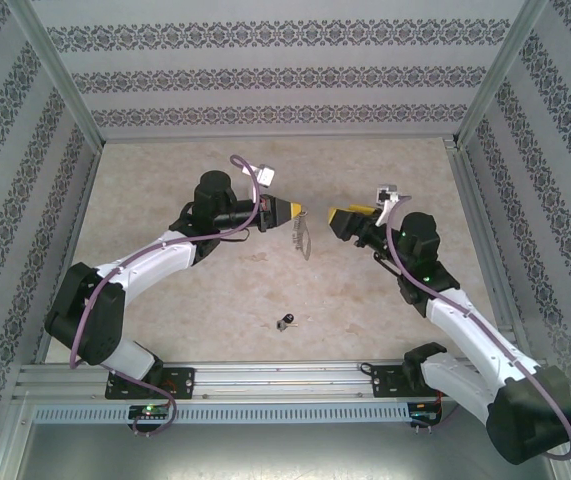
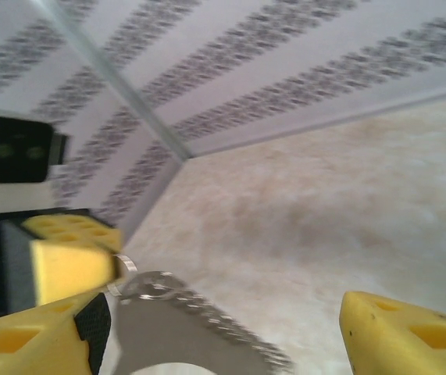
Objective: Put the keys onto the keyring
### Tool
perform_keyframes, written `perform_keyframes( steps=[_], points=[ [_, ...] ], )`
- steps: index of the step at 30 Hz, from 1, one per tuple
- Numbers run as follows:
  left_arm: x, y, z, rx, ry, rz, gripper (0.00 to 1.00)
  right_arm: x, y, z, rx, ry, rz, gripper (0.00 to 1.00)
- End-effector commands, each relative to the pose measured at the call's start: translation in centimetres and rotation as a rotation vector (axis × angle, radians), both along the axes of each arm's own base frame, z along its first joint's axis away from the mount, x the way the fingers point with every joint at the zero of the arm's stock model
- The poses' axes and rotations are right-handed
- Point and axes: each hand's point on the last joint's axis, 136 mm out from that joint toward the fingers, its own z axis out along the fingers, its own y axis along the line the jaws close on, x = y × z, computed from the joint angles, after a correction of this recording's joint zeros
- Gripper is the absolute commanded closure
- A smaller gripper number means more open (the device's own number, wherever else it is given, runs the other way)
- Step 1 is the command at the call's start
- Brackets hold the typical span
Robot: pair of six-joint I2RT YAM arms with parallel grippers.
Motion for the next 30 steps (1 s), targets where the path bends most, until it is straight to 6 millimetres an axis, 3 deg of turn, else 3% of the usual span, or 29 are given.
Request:
perform_keyframes(
  steps=[1, 5, 8, 15, 23, 27, 30],
  points=[
    [0.2, 0.2, 0.5, 0.059, -0.102, 0.016, 1.0, 0.7, -3.2, -4.9, -0.136, 0.126, -0.175, 0.22],
    [0.2, 0.7, 0.1, 0.1, -0.186, 0.032, 1.0, 0.7, -3.2, -6.2, -0.128, 0.158, -0.185, 0.21],
    [0.1, 0.9, 0.2, 0.117, -0.249, 0.037, 1.0, 0.5, -3.0, -6.7, -0.141, 0.182, -0.202, 0.13],
    [-0.3, 1.6, 0.6, 0.143, -0.415, 0.052, 1.0, -0.5, -0.3, -7.0, -0.264, 0.102, -0.116, 0.11],
    [-1.1, 1.2, 0.2, 0.187, -0.481, -0.026, 1.0, -0.7, 2.7, -4.1, -0.228, -0.02, 0.086, 0.22],
    [-2.2, 0.6, 0.2, 0.168, -0.473, -0.11, 1.0, -1.8, 4.8, -2.3, -0.199, -0.091, 0.267, 0.3],
    [-2.8, 0.4, 0.2, 0.153, -0.45, -0.152, 1.0, -2.2, 5.3, -1.3, -0.169, -0.122, 0.335, 0.34]
  ],
)
